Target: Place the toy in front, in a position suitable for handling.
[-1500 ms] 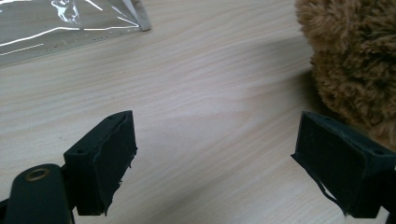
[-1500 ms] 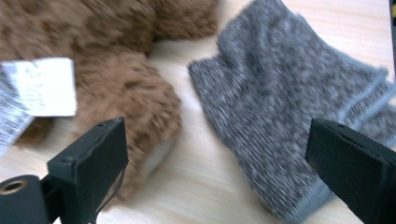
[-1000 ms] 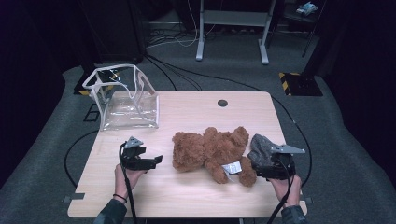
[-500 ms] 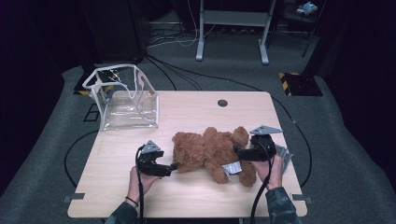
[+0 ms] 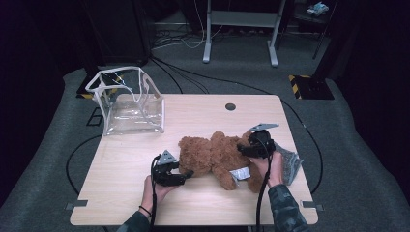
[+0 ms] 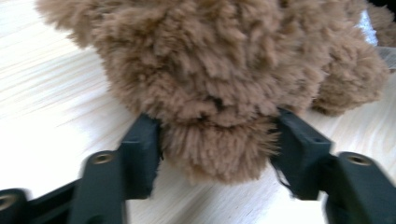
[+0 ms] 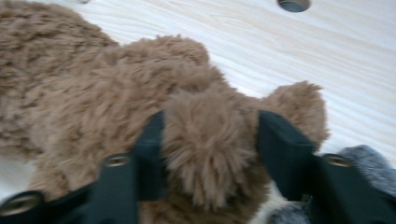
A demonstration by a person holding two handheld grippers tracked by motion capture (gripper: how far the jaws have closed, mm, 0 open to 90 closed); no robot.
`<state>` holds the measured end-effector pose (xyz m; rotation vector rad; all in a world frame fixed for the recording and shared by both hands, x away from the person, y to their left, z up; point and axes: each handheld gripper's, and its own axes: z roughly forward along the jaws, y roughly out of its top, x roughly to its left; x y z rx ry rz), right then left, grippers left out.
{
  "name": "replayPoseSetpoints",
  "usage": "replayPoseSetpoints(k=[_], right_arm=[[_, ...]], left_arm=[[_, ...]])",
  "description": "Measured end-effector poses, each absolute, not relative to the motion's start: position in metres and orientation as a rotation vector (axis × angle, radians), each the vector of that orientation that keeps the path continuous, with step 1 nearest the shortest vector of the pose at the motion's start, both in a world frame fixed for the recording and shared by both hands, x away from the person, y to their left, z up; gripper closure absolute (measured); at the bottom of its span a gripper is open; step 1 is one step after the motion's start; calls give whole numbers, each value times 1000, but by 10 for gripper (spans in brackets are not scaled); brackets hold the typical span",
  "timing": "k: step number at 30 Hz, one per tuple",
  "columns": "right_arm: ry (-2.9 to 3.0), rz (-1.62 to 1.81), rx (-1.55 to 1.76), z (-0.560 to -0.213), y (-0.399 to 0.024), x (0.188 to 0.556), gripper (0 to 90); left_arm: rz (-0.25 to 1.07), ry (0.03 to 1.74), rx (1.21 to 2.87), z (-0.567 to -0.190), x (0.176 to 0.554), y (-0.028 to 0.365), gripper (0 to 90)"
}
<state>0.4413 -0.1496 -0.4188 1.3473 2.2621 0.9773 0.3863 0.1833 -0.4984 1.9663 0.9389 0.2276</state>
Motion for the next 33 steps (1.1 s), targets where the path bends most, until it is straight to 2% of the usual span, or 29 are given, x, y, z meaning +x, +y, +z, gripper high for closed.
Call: replayPoseSetpoints(k=[1,3,6,10,20,33], right_arm=[[2273,973,1339,-421,-149,442,612],[2277,967,1336,-423,-148,443,646],[2286,977,1345,-427,-147,443,723],[2300,981,1355,-431,-146,442,782],[2250,1008,1350,-426,-147,436,804],[2223,1010,1295,-411,-146,432,808]], left_arm=[[233,923,1964,-498,386,181,454],[235,916,1973,-498,387,181,477],[227,930,1960,-499,387,181,556],[236,959,1955,-501,387,179,650],[247,969,1916,-499,385,180,702],[250,967,1886,-493,386,181,713]])
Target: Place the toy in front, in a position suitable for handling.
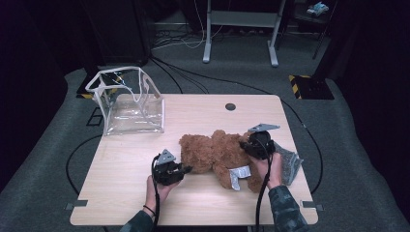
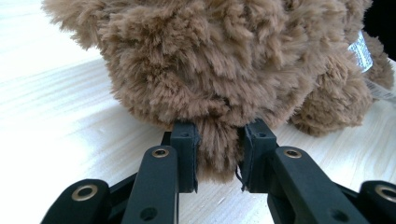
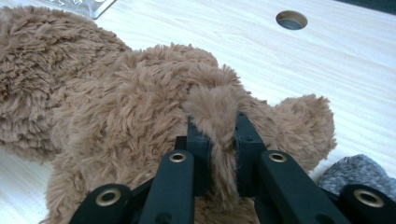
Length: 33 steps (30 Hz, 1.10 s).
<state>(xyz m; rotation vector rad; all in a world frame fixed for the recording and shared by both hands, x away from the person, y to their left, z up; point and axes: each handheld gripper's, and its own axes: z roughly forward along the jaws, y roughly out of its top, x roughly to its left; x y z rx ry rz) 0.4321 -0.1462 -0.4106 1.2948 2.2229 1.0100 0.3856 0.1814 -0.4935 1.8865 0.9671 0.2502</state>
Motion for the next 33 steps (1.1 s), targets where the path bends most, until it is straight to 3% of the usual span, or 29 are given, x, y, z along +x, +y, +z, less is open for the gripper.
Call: replayPoseSetpoints(k=[14,33], right_arm=[[2207,1024,1244,-392,-130,442,809],[2194,1032,1241,-395,-118,461,807]], left_arm=[[289,995,1849,-483,397,194,712],[308,1059,1830,-486,416,199,709]])
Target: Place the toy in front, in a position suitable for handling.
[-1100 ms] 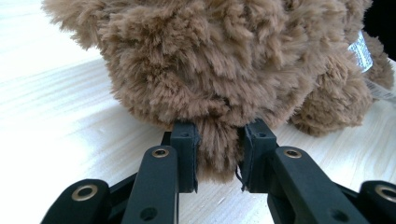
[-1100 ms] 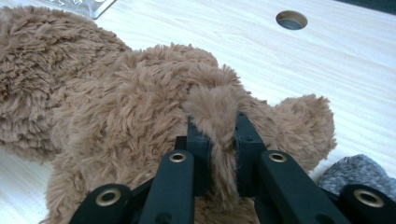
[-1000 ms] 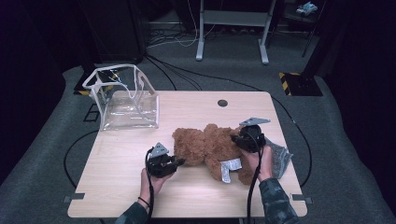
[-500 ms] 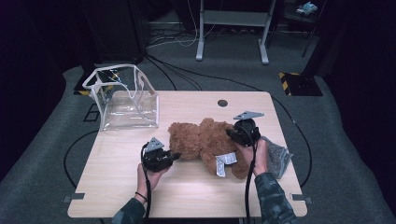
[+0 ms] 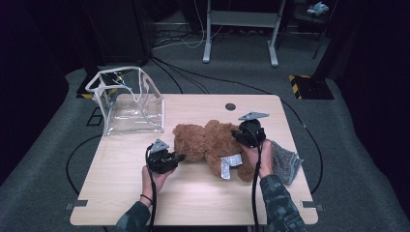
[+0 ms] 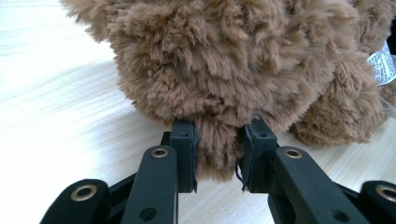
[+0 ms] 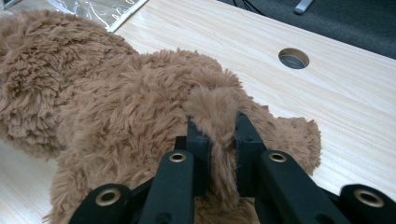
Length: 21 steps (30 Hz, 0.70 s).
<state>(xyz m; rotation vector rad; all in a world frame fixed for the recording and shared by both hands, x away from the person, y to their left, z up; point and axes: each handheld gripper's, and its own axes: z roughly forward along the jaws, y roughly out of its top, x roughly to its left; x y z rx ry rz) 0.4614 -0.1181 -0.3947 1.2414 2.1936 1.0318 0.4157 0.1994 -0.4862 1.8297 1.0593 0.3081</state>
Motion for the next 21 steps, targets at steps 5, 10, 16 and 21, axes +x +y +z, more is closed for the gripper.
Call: replayPoseSetpoints(k=[5,10,16,21], right_arm=[[2203,1022,1245,-398,-117,466,807],[2204,999,1258,-402,-116,469,805],[2199,958,1268,-406,-116,473,804],[2170,930,1316,-414,-118,479,802]], left_arm=[[309,1069,1843,-487,418,200,709],[303,1069,1863,-490,422,199,708],[292,1079,1885,-495,427,193,706],[296,1075,1889,-496,431,188,705]])
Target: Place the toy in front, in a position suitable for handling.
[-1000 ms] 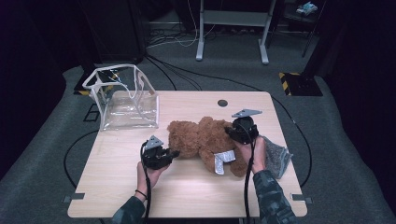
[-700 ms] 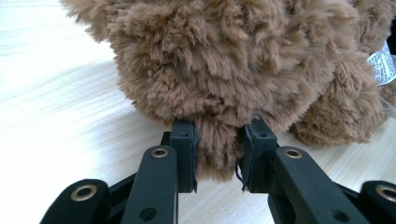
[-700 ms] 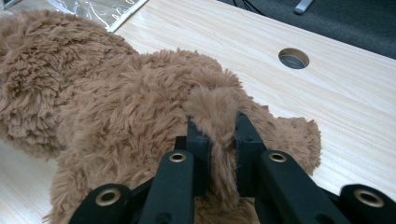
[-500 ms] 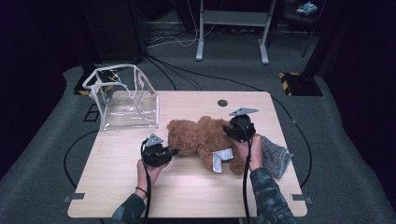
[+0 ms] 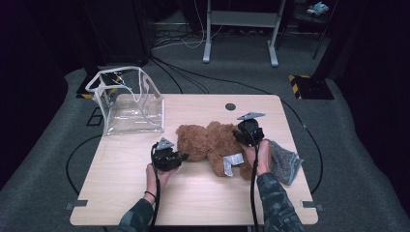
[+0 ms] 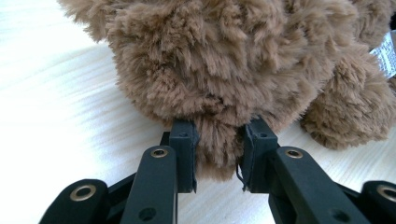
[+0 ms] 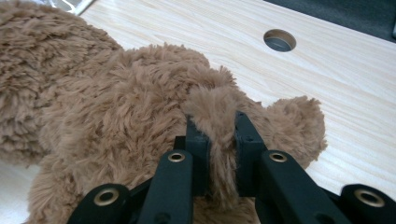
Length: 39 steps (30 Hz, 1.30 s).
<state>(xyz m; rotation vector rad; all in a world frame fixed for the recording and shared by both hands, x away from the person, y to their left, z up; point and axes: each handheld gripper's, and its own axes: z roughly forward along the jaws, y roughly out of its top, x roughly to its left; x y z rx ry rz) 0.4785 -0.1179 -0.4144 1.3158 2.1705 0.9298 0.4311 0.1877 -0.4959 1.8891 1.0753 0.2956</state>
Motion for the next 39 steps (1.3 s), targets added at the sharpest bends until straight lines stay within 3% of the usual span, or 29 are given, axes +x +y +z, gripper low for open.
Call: replayPoseSetpoints(k=[11,14,20,25,30,39], right_arm=[[2153,873,1350,-422,-122,485,771],[2159,869,1343,-418,-124,483,676],[2138,966,1345,-402,-151,468,315],[2114,940,1379,-398,-177,457,206],[2087,869,1454,-408,-202,451,175],[2068,665,1650,-461,-241,451,166]], left_arm=[[276,1084,1897,-500,438,181,691],[279,1085,1906,-500,438,182,676],[283,1085,1891,-500,438,183,653],[285,1084,1894,-500,437,183,647],[286,1087,1888,-500,436,183,647],[290,1084,1895,-500,436,183,648]])
